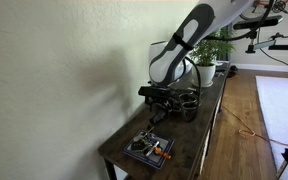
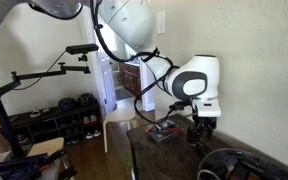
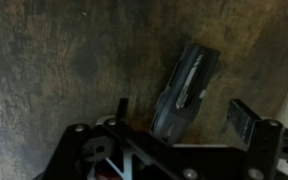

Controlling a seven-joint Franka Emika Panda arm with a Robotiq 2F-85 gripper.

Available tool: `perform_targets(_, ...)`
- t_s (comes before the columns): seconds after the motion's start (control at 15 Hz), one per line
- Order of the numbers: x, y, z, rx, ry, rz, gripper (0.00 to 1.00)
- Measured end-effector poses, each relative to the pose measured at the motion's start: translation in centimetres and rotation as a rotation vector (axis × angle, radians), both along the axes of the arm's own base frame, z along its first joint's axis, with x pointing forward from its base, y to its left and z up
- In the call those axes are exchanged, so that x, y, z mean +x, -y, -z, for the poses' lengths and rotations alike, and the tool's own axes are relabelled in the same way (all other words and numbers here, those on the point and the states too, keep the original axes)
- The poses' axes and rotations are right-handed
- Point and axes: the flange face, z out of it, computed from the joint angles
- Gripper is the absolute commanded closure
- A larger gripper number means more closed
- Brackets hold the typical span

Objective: Put the black object onto the tray.

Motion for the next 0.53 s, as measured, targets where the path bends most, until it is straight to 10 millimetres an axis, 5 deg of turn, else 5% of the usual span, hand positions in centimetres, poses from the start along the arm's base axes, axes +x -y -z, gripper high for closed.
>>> perform_targets(0.07,0.09,0.11,0.10,0.001,0.002,0.003,0.33)
perform_targets(0.53,0.35,0.38,0.68,0.007,0.003,0.017,0.80)
